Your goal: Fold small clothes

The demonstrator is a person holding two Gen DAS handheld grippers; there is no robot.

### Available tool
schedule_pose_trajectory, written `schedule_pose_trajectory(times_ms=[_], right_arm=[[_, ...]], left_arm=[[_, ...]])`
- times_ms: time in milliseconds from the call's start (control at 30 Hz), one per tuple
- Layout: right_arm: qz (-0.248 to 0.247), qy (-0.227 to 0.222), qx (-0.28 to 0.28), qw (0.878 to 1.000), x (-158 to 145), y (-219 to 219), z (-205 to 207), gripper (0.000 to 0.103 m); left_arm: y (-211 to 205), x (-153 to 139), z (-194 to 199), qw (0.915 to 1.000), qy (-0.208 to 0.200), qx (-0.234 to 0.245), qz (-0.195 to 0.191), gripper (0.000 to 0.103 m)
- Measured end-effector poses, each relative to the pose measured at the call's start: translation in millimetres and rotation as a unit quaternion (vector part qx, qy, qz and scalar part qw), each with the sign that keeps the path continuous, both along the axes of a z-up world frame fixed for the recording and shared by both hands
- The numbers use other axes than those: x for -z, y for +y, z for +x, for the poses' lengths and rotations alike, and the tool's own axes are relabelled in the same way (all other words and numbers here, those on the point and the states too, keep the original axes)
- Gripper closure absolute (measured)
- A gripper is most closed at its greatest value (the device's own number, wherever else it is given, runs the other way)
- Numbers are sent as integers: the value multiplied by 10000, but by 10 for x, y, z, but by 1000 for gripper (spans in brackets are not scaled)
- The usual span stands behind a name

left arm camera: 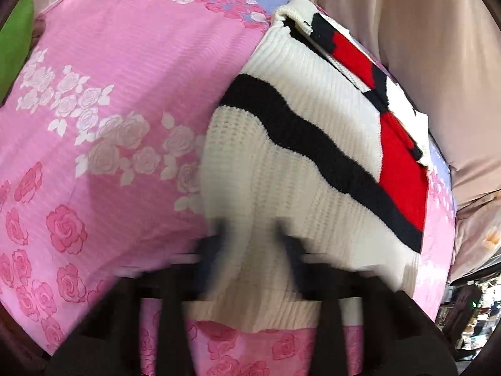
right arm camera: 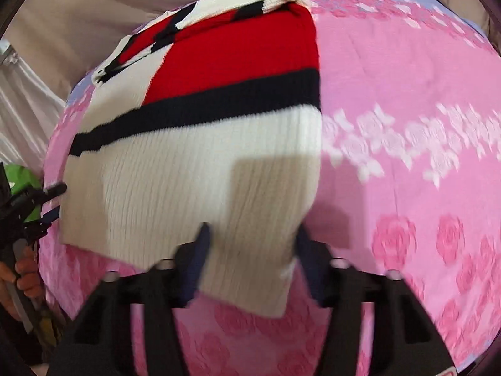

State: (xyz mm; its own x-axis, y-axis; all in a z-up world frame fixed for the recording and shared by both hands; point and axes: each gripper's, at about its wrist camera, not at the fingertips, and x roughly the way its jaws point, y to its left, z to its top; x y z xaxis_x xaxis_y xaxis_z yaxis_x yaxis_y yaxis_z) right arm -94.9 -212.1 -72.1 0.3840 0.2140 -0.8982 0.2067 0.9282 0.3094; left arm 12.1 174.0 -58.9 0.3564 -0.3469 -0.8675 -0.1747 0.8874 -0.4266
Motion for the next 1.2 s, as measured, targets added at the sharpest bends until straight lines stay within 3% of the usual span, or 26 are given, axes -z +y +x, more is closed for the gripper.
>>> schedule_pose_trajectory(times_ms=[100,200,333,400,567,700,800,900,967,1033,1100,1200], right_arm=[[603,-69,230,9979,-83,-175,92,92],[490,-514,221,9972,-468,-394,-21,93],[221,-637,68,9977,-792,-637,-300,94],[12,-424,-83,9991,-779,-763,-548,94],[-199,803,-479,9954,-435,-893,-1330,94],[21,1389,-1055,9847,-525,-820,-1783,94],[263,990,-1046,9892,-857,-878,-1592,94],[430,-234,-647,9967,-1252,-1119,-855,94],[767,-884,-138,9930,-1317,-1345,-266,94],[988,-1180,289,9877,-1166,-1529,376,92],[838,-1159,644,9876,-968,-1589,799,86],[347,-850,1483,9847,-715,-1682,1168,81]], left_arm=[[56,-179,-22,9995,-54,-185,-253,100],[32,-412,-178,9994,-185,-154,-231,100],[-59,-509,-597,9996,-27,147,-223,100],[-139,-433,-906,9987,291,400,-151,101],[-274,-178,-1772,9877,1327,768,-297,101],[-266,-437,-1987,9853,1377,878,-500,101],[-294,-825,-1609,9922,625,846,-667,101],[-401,-1130,-848,9937,-447,816,-632,101],[-485,-1198,-272,9918,-997,698,-383,101],[-515,-1149,197,9909,-1218,507,-264,100],[-562,-971,584,9911,-1322,105,-112,96],[-529,-706,852,9940,-974,-484,63,91]])
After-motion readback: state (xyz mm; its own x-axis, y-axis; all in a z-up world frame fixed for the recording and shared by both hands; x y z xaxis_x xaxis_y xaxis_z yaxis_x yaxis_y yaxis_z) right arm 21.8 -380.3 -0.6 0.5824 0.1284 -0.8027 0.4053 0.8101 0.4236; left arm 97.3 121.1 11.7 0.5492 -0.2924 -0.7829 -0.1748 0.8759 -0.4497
